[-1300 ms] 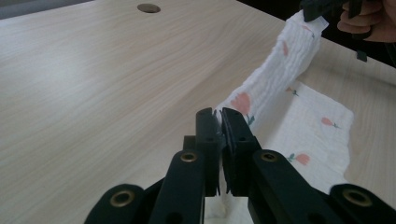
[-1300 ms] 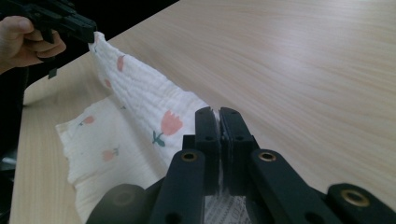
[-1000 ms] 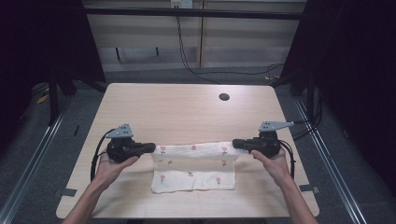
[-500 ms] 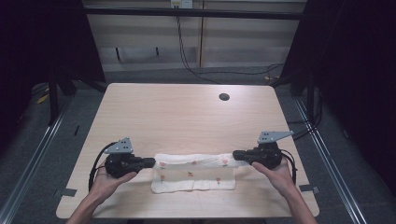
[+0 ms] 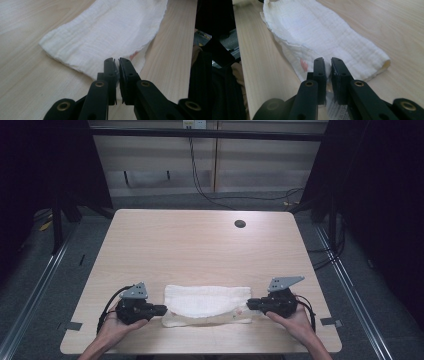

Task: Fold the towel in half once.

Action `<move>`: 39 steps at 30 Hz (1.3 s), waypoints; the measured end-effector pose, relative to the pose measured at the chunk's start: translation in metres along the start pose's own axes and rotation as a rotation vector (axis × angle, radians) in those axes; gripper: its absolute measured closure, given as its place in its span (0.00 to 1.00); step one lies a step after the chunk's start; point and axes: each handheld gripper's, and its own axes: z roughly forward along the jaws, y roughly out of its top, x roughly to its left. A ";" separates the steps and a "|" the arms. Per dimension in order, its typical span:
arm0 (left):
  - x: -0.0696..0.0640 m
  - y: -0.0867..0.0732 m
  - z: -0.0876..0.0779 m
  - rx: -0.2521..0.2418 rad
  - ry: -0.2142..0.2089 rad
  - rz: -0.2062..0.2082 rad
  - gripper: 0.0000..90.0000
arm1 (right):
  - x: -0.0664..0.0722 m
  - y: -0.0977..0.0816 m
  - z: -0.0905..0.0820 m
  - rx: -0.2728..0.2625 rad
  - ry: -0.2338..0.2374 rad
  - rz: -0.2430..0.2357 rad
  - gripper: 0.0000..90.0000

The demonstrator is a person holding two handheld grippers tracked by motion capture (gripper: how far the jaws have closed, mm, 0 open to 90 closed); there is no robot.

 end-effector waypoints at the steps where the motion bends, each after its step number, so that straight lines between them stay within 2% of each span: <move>1: -0.002 -0.001 0.001 0.008 0.000 0.003 0.94 | 0.002 -0.003 0.000 -0.003 -0.001 0.010 0.91; 3: -0.005 -0.003 0.003 0.032 -0.006 0.014 0.93 | 0.005 -0.008 0.001 0.007 -0.004 0.012 0.90; 4: -0.008 -0.004 0.003 0.033 -0.016 0.010 0.92 | 0.009 -0.011 0.000 0.014 -0.012 -0.003 0.89; 6: -0.009 -0.004 0.003 0.033 -0.020 0.012 0.91 | 0.010 -0.012 -0.002 0.008 -0.009 0.002 0.88; 7: -0.010 -0.005 0.002 0.028 -0.032 0.011 0.90 | 0.011 -0.012 -0.004 0.008 -0.013 0.004 0.87; 8: -0.010 -0.004 0.000 0.023 -0.040 0.007 0.85 | 0.010 -0.013 -0.007 -0.018 -0.031 0.013 0.84; 9: -0.009 -0.003 -0.003 0.003 -0.054 -0.007 0.84 | 0.010 -0.013 -0.008 -0.027 -0.035 0.020 0.80; 12: -0.007 -0.002 -0.007 -0.022 -0.067 -0.033 0.82 | 0.009 -0.013 -0.011 -0.042 -0.028 0.026 0.76; 13: -0.007 -0.002 -0.007 -0.030 -0.060 -0.040 0.81 | 0.008 -0.013 -0.012 -0.051 -0.035 0.031 0.75; 16: -0.003 0.004 0.002 -0.001 -0.035 -0.025 0.78 | 0.002 -0.009 -0.015 -0.074 -0.062 0.053 0.71; 18: 0.000 0.006 0.005 0.001 -0.033 -0.028 0.78 | 0.000 -0.008 -0.015 -0.075 -0.071 0.060 0.70; 19: 0.002 0.008 0.007 0.002 -0.024 -0.032 0.78 | -0.003 -0.007 -0.013 -0.076 -0.088 0.065 0.70; 20: 0.005 0.011 0.011 0.005 -0.012 -0.030 0.79 | -0.010 -0.004 -0.007 -0.052 -0.119 0.079 0.70; 21: 0.007 0.013 0.015 0.024 0.030 -0.016 0.78 | -0.015 -0.003 -0.004 -0.042 -0.133 0.083 0.69; 22: 0.014 0.015 0.023 0.046 0.061 -0.029 0.78 | -0.020 -0.002 0.001 -0.031 -0.144 0.094 0.68; 23: 0.014 0.015 0.023 0.046 0.061 -0.029 0.78 | -0.020 -0.002 0.001 -0.031 -0.144 0.094 0.68; 24: 0.017 0.015 0.026 0.046 0.042 -0.045 0.78 | -0.025 -0.001 0.006 -0.009 -0.158 0.100 0.68; 25: 0.018 0.014 0.028 0.059 0.051 -0.038 0.78 | -0.029 0.000 0.011 0.010 -0.173 0.091 0.67; 28: 0.016 0.012 0.034 0.086 0.054 -0.021 0.77 | -0.040 0.005 0.029 0.036 -0.174 0.098 0.67; 31: 0.016 0.013 0.036 0.083 0.038 -0.023 0.76 | -0.044 0.009 0.037 0.047 -0.181 0.115 0.67; 32: 0.014 0.014 0.037 0.093 0.040 -0.006 0.75 | -0.049 0.014 0.043 0.066 -0.212 0.100 0.71; 33: 0.014 0.014 0.037 0.093 0.040 -0.006 0.74 | -0.049 0.014 0.043 0.066 -0.212 0.100 0.71; 34: 0.014 0.014 0.037 0.093 0.035 -0.003 0.73 | -0.053 0.016 0.044 0.042 -0.174 0.112 0.83; 35: 0.015 0.013 0.038 0.084 0.027 -0.016 0.73 | -0.054 0.017 0.045 0.050 -0.176 0.105 0.89; 36: 0.015 0.013 0.038 0.084 0.027 -0.016 0.72 | -0.054 0.017 0.045 0.050 -0.176 0.105 0.89; 38: 0.016 0.014 0.038 0.082 0.016 -0.030 0.72 | -0.057 0.015 0.047 0.067 -0.153 0.133 0.97; 39: 0.014 0.015 0.039 0.092 0.014 -0.018 0.71 | -0.059 0.013 0.046 0.067 -0.160 0.147 0.98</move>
